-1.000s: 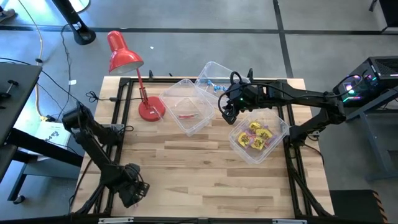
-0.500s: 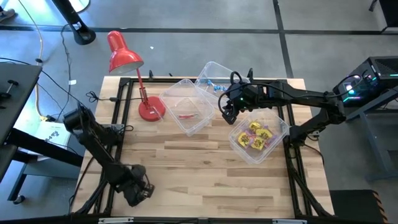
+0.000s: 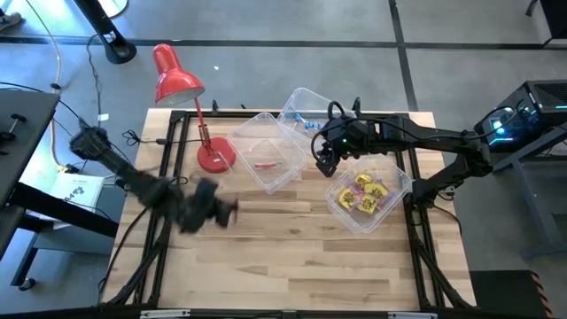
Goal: Sort candy
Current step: Put the red candy into the left transparent bin
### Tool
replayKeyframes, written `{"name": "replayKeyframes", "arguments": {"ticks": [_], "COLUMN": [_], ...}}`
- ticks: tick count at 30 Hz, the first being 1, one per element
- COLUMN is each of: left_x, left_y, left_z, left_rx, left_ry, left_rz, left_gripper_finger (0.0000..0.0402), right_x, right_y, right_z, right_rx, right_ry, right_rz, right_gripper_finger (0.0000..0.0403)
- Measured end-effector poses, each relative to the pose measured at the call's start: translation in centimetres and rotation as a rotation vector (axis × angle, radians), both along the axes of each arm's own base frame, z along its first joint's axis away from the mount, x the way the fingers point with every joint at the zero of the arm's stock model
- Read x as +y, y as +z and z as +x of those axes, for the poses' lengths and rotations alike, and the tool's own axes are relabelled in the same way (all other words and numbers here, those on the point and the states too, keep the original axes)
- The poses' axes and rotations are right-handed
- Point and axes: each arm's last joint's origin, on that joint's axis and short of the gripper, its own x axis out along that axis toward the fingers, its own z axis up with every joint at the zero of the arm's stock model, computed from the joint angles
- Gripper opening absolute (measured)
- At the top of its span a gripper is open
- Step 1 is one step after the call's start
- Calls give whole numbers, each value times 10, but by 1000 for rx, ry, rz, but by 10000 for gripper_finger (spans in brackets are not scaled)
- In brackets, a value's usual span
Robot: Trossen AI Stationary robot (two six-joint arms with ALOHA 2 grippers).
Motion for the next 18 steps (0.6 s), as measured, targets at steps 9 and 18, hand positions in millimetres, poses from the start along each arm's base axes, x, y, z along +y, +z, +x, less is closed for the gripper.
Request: {"name": "replayKeyframes", "arguments": {"ticks": [9, 18], "left_x": [101, 155], "left_y": [19, 9], "left_z": [57, 85], "left_rx": [-35, -12], "left_ry": [42, 27], "left_rz": [453, 606], "left_gripper_finger": [6, 86], "right_x": [-1, -2], "right_y": [10, 15], "right_z": [10, 15], "right_rx": [-147, -224], "right_ry": [-18, -37], "right_rz": [-23, -11], "right_gripper_finger": [145, 145]}}
